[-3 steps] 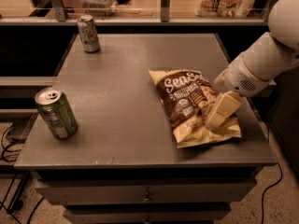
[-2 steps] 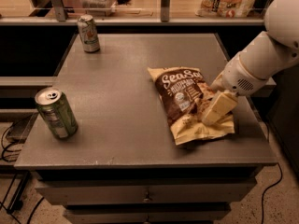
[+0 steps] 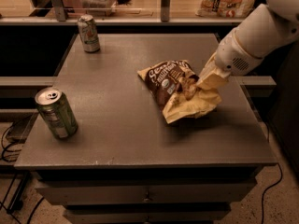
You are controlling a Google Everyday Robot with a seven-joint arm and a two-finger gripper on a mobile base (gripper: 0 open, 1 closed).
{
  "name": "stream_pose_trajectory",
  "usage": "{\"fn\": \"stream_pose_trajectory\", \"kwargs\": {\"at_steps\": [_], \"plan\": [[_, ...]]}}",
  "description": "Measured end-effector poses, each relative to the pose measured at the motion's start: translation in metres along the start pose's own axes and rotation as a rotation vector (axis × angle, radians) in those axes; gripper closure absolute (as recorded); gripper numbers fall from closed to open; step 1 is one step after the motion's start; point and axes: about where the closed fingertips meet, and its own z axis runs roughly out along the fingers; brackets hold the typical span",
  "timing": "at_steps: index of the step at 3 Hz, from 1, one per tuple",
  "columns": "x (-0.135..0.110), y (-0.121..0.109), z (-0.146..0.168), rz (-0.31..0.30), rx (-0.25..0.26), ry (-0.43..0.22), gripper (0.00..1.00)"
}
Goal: Move brown chip bag near 7up can
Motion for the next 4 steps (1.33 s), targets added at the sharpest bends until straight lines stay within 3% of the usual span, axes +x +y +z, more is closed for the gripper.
{"fn": "stream_pose_trajectory", "kwargs": {"at_steps": [2, 4], "plan": [[-0.052, -0.024, 0.001, 0.0, -0.018, -0.096, 1.0], [-0.106, -0.065, 0.041, -0.022, -0.037, -0.109, 1.0]]}}
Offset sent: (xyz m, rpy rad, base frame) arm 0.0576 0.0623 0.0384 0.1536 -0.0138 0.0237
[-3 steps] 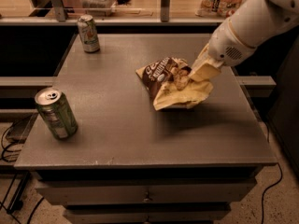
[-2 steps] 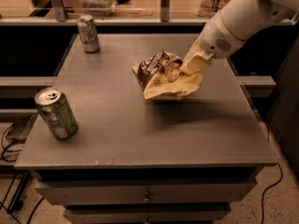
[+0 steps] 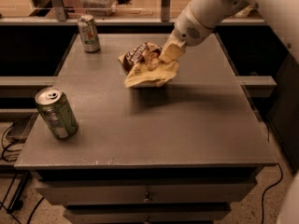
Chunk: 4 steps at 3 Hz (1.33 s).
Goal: Move brown chip bag near 7up can
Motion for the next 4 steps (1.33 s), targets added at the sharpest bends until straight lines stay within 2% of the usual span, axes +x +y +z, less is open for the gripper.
{"fn": "stream_pose_trajectory", "kwargs": {"at_steps": [2, 3, 4], "plan": [[-0.038, -0.033, 0.062, -0.054, -0.023, 0.016, 1.0], [-0.06, -0.037, 0.086, -0.08, -0.039, 0.004, 0.97], [-0.083, -0.036, 0.1, -0.104, -0.053, -0.011, 0.79]]}}
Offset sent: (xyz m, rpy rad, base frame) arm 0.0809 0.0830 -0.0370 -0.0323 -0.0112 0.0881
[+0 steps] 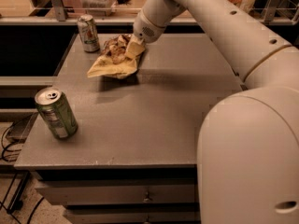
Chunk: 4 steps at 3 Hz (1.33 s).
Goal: Move brown chip bag near 7up can
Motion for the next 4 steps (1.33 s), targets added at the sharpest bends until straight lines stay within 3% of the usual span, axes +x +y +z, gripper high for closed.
{"fn": "stream_pose_trajectory", "kwargs": {"at_steps": [1, 3, 4], "plan": [[-0.0156, 0.0009, 0.0048, -0.009, -0.008, -0.019, 0.55], [-0.0148, 0.0021, 0.0117, -0.009, -0.017, -0.016, 0.09], [-0.0149, 0.0026, 0.0144, -0.009, -0.021, -0.015, 0.0]]}}
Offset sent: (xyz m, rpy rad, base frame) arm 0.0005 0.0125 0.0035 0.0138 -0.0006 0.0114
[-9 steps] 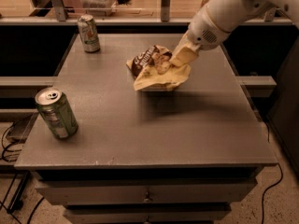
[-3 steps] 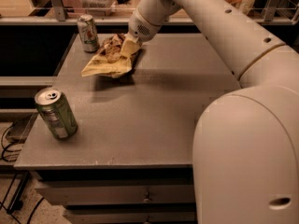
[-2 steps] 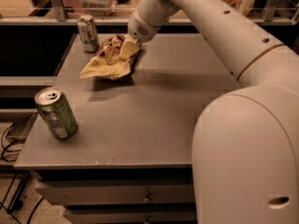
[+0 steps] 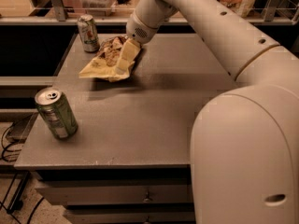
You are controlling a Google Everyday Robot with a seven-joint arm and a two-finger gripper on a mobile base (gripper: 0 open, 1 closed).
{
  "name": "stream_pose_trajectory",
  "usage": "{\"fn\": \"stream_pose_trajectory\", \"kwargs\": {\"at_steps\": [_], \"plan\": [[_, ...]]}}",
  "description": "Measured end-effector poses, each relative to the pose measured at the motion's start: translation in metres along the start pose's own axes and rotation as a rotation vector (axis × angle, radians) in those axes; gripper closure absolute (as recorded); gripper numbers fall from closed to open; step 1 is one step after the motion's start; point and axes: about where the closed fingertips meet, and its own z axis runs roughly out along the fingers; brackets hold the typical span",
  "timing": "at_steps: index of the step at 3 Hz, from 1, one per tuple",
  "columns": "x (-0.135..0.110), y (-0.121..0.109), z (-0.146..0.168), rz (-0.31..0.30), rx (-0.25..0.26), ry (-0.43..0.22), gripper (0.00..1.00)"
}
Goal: Move brown chip bag near 7up can
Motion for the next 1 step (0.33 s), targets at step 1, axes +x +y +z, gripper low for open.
{"fn": "stream_pose_trajectory", "kwargs": {"at_steps": [1], "plan": [[0.0, 0.0, 0.0001, 0.0, 0.0, 0.0, 0.0]]}}
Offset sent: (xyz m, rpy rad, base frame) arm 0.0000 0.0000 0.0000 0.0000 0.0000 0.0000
